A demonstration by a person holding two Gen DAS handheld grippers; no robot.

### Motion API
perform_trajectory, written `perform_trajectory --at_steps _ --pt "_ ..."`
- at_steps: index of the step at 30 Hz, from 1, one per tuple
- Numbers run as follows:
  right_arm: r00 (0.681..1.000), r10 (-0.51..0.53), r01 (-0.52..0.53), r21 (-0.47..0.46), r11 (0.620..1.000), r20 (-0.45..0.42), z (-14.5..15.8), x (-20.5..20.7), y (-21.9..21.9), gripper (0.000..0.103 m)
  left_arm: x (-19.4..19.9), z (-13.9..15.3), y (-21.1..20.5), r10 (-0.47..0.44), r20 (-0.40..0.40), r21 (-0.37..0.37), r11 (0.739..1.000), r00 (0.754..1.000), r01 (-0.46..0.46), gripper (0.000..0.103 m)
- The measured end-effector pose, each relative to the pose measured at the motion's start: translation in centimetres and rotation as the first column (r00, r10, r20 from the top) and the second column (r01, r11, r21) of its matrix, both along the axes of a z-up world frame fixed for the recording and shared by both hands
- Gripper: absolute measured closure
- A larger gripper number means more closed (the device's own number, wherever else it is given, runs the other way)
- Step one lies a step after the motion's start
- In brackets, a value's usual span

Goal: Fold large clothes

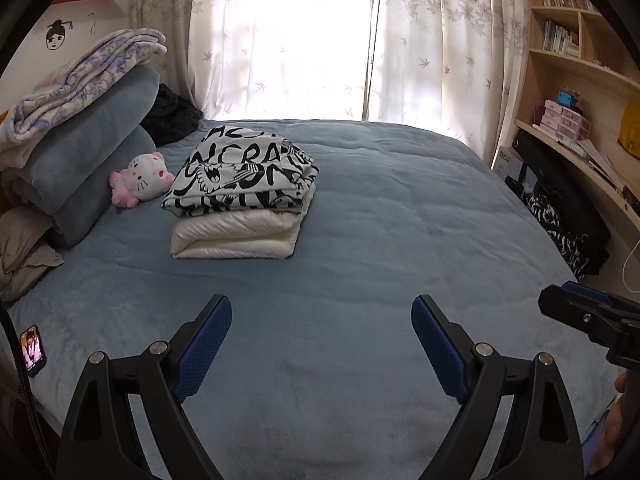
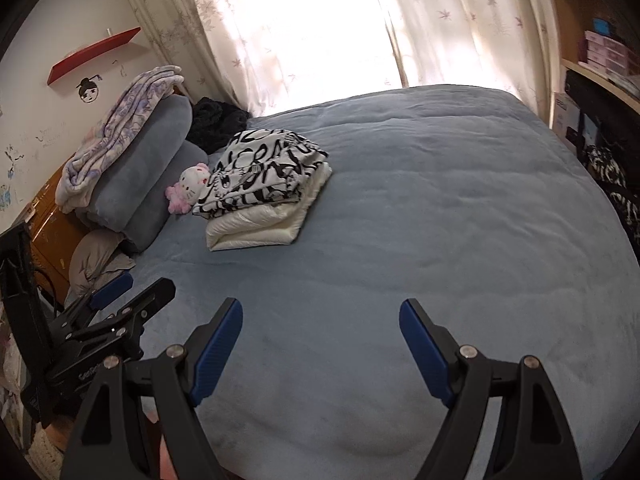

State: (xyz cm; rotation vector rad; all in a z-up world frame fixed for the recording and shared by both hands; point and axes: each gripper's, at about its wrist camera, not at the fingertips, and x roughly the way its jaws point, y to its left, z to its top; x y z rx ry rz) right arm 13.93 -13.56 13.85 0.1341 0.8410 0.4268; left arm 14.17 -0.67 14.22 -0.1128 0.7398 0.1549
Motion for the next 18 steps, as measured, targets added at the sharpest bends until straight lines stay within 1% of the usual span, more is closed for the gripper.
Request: perform_trajectory --at_steps 2,6,9,11,12,13,16,18 --pt "1.0 -0.025 0.025 0.0 1.0 0.012 -0.9 -1.1 -0.9 0.022 -0.9 -0.9 -0.7 0.012 -0.003 0.004 1.0 1.0 -0.012 0.012" --pt "0.997 -0.068 0.068 -0.002 0.998 0.025 -2.6 -3.0 -2.2 0.022 -2.3 -2.6 -1.5 0.035 -0.023 -0.012 0.999 0.999 -0.035 0.012" --pt "0.994 -0.107 0.107 -0.01 0.994 0.031 -4.0 -4.3 -2.9 0.022 -3.2 -3.5 -2.4 0.038 -0.028 -0.001 0.999 0.999 -0.038 0.012" --pt "0.992 -0.125 0.125 -0.006 0.992 0.033 -4.6 -5.1 -3.1 0.02 -4.0 -4.3 -3.2 0.037 -0.031 0.004 0.999 0.999 -0.036 0.012" --pt "0.991 -0.134 0.134 -0.002 0.991 0.032 -5.0 -5.6 -3.3 0.016 -4.2 -4.5 -3.4 0.033 -0.033 0.003 0.999 0.999 -0.033 0.012" --pt "0.99 -0.14 0.14 0.0 0.99 0.028 -5.4 -5.9 -3.5 0.015 -4.5 -4.9 -3.9 0.027 -0.042 0.002 1.0 0.999 -0.027 0.012" --pt "0.989 -0.145 0.145 0.002 0.989 0.008 -6.3 -6.8 -3.7 0.015 -5.1 -5.7 -4.7 0.007 -0.065 -0.002 1.0 0.998 -0.007 0.012" --pt "0.99 -0.142 0.142 -0.017 0.99 0.002 -6.7 -7.1 -3.5 0.015 -5.3 -6.1 -5.1 -0.005 -0.078 -0.012 1.0 0.997 0.004 0.012"
